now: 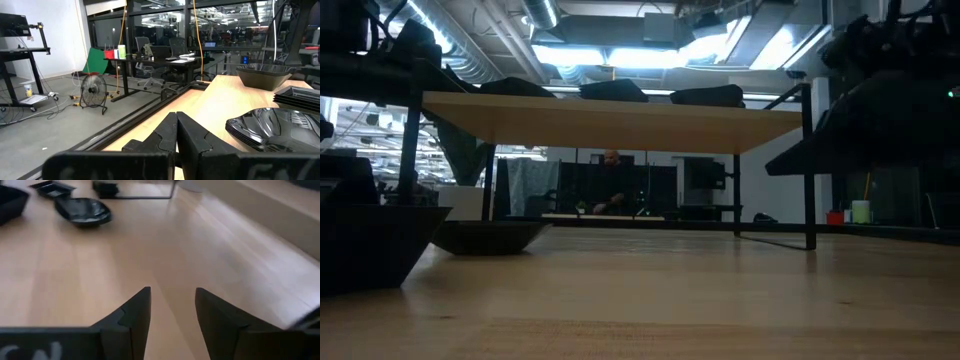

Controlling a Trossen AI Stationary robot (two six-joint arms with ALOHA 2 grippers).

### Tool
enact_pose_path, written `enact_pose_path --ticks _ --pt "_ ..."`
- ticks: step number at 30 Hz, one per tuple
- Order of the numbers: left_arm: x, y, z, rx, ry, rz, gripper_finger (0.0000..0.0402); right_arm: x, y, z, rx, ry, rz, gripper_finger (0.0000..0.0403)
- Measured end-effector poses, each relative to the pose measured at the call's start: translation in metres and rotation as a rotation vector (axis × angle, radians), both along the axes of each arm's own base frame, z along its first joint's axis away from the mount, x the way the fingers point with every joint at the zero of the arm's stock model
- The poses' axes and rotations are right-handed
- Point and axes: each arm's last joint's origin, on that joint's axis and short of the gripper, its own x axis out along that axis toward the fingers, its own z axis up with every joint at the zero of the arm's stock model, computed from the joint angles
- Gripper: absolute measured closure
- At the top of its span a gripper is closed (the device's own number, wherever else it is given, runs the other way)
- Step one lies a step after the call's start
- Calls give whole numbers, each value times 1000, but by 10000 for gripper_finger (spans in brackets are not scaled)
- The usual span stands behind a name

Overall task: Pick & Place Mini shaped plates
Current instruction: Adjust the shelf

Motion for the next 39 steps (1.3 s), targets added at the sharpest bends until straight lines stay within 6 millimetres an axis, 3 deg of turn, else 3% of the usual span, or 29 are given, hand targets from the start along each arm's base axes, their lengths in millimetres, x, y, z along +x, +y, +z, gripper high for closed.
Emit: enact_pose_path --ticks 10,21,39 --pt "0 0 0 0 0 0 398 -5 -5 -6 -18 7 -108 249" --pt "0 0 0 0 1 0 398 -9 -12 2 -84 -28 -206 249" --pt "0 0 0 0 1 0 398 -13 -57 12 -173 108 -370 249"
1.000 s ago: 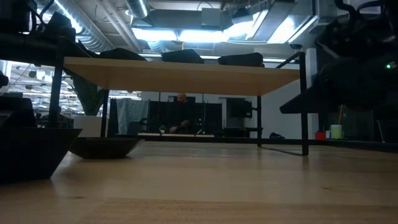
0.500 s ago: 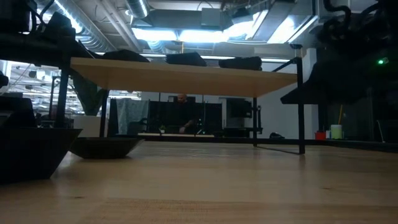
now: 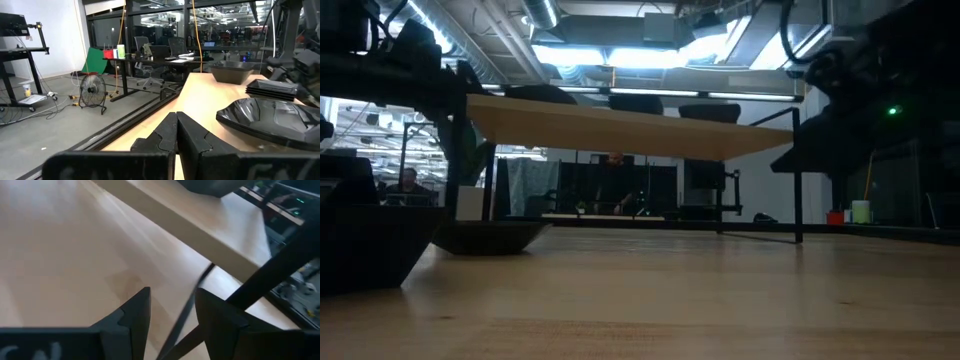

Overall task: Pick & Place Mini shaped plates
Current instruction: Adjust the shelf

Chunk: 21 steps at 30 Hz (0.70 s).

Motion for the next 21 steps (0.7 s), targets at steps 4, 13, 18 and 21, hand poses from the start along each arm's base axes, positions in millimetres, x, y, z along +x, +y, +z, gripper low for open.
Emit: enact_pose_path --ticks 4,13,18,21 --pt "0 0 0 0 0 0 398 -2 -11 2 0 14 -51 249" --pt "0 0 0 0 0 0 398 -9 -29 9 1 35 -138 249" --pt "0 0 0 0 0 0 398 -19 -36 9 19 46 -195 249" --pt "0 0 0 0 0 0 398 -22 -38 9 26 48 -207 249"
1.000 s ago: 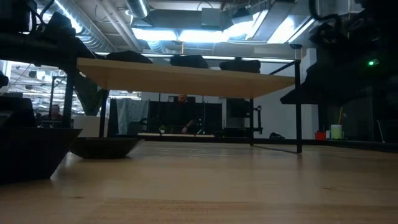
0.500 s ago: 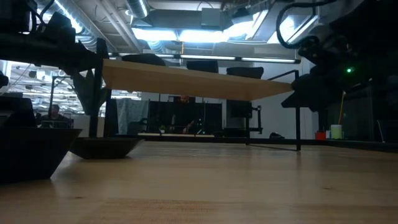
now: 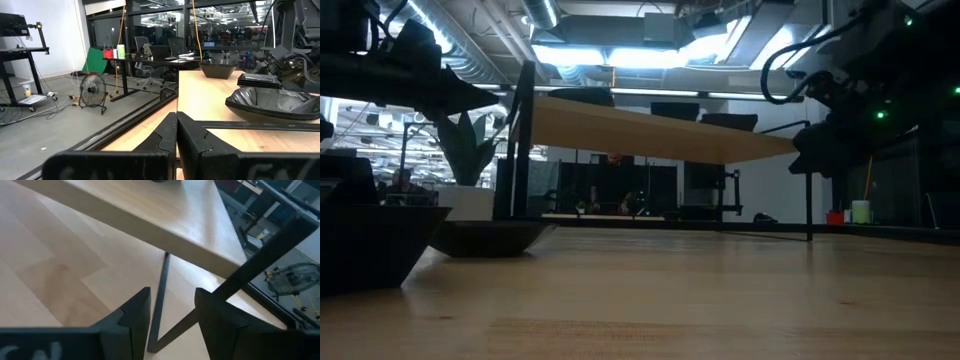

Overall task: Pick & Place Mini shaped plates
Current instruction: Adjust the shelf, then stack the black square plate on top of the black square plate on the shelf

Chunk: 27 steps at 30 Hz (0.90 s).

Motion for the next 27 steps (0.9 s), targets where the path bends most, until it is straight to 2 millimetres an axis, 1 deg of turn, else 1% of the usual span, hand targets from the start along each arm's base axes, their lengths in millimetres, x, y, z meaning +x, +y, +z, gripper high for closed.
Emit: enact_pose_path --ticks 4,7,12,16,18,23,25,27 --pt "0 0 0 0 0 0 398 1 0 0 10 -5 4 249" --pt "0 0 0 0 0 0 398 2 5 2 47 -27 41 249" --pt "0 0 0 0 0 0 398 1 14 9 184 -44 156 249" --pt "0 0 0 0 0 0 398 -3 21 17 333 -9 321 249" --pt "0 0 0 0 0 0 398 -4 25 22 366 28 419 249" --pt "0 0 0 0 0 0 398 -8 31 29 343 95 642 249" --pt "0 0 0 0 0 0 398 -13 31 26 335 80 719 249" --pt "0 0 0 0 0 0 398 -19 29 20 327 19 795 249"
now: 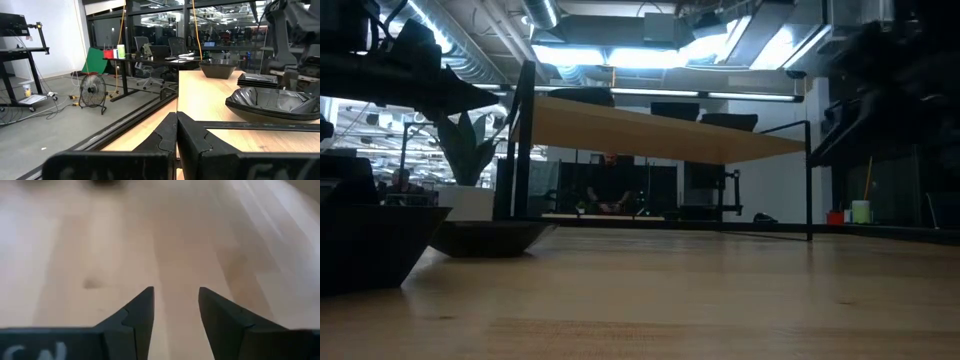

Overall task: Pick & Place Mini shaped plates
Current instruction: Stack the black square plate on top of the black square plate on the shelf

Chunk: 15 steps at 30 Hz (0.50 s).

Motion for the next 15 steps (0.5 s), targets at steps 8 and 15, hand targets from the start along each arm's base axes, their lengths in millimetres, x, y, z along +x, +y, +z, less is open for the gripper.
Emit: enact_pose_path --ticks 8,15 --pt "0 0 0 0 0 0 398 -31 -14 -18 125 -416 225 249" --pt "0 0 0 0 0 0 398 -31 -29 -5 96 -522 364 249"
